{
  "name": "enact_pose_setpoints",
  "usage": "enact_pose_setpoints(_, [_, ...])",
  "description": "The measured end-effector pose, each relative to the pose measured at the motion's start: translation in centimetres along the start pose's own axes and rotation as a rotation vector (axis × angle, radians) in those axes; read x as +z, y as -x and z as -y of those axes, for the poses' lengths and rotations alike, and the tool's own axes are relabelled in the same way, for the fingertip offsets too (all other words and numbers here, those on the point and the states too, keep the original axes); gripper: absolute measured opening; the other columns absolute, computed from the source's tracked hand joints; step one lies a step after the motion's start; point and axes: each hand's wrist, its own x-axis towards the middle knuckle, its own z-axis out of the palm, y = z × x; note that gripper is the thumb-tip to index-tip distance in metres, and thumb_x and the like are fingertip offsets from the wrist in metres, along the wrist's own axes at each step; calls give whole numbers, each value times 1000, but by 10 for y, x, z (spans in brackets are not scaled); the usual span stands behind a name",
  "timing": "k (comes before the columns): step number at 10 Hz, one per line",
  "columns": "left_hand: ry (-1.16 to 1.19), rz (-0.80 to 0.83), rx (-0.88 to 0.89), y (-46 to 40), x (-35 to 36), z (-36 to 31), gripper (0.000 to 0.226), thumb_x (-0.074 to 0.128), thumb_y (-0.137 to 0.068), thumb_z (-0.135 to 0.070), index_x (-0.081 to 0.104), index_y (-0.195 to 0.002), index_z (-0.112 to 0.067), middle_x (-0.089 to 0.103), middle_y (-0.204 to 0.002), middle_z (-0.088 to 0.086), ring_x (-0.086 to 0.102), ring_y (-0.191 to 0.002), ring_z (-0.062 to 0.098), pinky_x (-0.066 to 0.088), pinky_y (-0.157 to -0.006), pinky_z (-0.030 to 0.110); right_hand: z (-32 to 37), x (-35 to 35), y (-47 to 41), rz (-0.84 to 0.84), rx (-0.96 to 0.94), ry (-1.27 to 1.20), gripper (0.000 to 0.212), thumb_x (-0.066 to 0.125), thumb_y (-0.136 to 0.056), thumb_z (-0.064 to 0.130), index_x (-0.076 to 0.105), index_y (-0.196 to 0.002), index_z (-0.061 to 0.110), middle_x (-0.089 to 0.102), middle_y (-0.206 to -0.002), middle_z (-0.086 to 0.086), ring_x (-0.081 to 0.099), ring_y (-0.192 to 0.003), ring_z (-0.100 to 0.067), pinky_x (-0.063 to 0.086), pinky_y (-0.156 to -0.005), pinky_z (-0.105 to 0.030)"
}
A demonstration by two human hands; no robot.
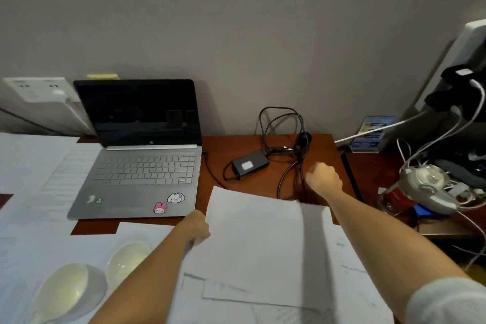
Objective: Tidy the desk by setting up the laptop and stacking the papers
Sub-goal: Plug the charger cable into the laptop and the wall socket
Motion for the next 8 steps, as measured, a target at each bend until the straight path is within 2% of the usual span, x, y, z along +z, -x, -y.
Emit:
enact_pose_setpoints(1, [-344, 144, 18, 9, 3, 8, 32, 51, -93, -17, 60, -115, 5, 64, -120, 16, 49, -86, 18, 46, -57, 17, 9, 4, -9, -4, 4, -66, 36, 54, -88, 29, 56, -119, 11, 61, -122, -15, 57, -112, -37, 47, -88, -40])
enact_pose_setpoints(2, [-420, 218, 55, -3, 7, 11, 33, 61, -89, -21, 52, -61, -6, 56, -64, 5, 51, -60, 16, 44, -68, 24, 15, 8, -14, 50, 46, -114, 38, 55, -88, 32, 53, -120, 11, 60, -123, -15, 57, -112, -38, 47, -89, -40])
enact_pose_setpoints(3, [-203, 184, 57, -8, 8, 8, 35, 63, -86, -11, 43, -58, -9, 44, -49, 4, 42, -48, 16, 39, -60, 22, 16, 13, -17, 122, 48, -140, 35, 55, -89, 32, 55, -118, 12, 61, -120, -14, 58, -109, -37, 47, -86, -38])
enact_pose_setpoints(4, [17, 139, 47, -18, 8, 1, 27, 60, -88, -5, 43, -67, -7, 42, -58, 7, 42, -54, 20, 38, -60, 24, 15, 18, -19, 173, 42, -186, 32, 55, -90, 28, 58, -115, 9, 62, -119, -17, 58, -108, -38, 47, -85, -37])
enact_pose_setpoints(5, [16, 135, 42, -19, 8, -7, 33, 55, -91, -6, 41, -62, -4, 40, -57, 10, 40, -52, 22, 37, -61, 27, 15, 21, -21, 170, 84, -323, 26, 57, -92, 23, 62, -111, 6, 65, -115, -18, 59, -107, -37, 48, -86, -37])
enact_pose_setpoints(6, [-16, 160, 28, -21, 12, -7, 26, 56, -86, -5, 42, -64, -5, 40, -57, 10, 41, -49, 22, 41, -53, 26, 19, 23, -24, 139, 196, -583, 16, 59, -92, 20, 65, -96, 6, 68, -89, -14, 63, -87, -32, 50, -83, -38])
enact_pose_setpoints(7, [-57, 6, 138, -16, 12, -13, 5, 56, -80, -4, 51, -82, -4, 52, -77, 12, 55, -71, 29, 45, -65, 31, 26, 20, -21, 172, 265, -849, 18, 61, -92, 23, 65, -92, 6, 61, -66, -5, 58, -68, -23, 47, -72, -36])
enact_pose_setpoints(8, [-70, -206, 266, -19, 8, -21, 22, 57, -83, -12, 57, -105, -10, 61, -104, 9, 60, -98, 31, 49, -82, 35, 31, 21, -15, 197, 104, -877, 22, 64, -90, 26, 60, -76, 10, 66, -67, -6, 60, -69, -20, 46, -77, -34])
